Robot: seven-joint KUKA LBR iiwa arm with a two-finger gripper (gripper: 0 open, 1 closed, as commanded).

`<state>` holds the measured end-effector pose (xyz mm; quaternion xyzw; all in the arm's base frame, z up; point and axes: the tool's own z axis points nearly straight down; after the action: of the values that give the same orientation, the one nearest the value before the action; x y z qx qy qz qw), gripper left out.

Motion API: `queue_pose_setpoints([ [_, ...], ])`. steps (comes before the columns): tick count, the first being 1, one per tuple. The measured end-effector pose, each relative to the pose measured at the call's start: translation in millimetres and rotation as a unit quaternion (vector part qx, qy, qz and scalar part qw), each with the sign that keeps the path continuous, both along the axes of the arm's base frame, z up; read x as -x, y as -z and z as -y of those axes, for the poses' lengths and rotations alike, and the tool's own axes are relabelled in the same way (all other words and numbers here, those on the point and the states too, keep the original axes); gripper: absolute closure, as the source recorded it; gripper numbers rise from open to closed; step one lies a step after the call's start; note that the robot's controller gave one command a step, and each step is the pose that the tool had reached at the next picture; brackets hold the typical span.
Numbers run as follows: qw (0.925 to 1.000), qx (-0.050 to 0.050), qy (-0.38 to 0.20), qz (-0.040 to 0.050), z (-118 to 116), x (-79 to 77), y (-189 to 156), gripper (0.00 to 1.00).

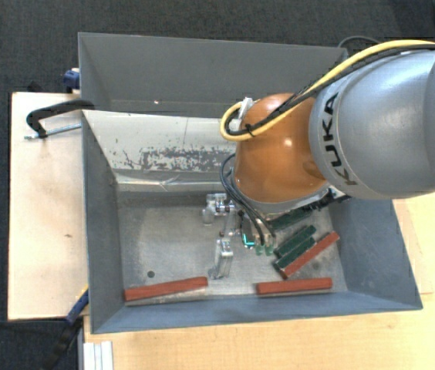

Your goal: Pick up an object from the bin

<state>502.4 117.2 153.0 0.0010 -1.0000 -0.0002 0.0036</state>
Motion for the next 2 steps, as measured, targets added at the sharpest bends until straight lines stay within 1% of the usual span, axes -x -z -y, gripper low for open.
queue_pose_setpoints([
  [1,1.0,0.0,0.001,0.0033,0.6,-1.5,-3.6,0.0],
  [2,0.9989,-0.001,0.047,0.0053,-25.2,5.3,51.7,0.0],
])
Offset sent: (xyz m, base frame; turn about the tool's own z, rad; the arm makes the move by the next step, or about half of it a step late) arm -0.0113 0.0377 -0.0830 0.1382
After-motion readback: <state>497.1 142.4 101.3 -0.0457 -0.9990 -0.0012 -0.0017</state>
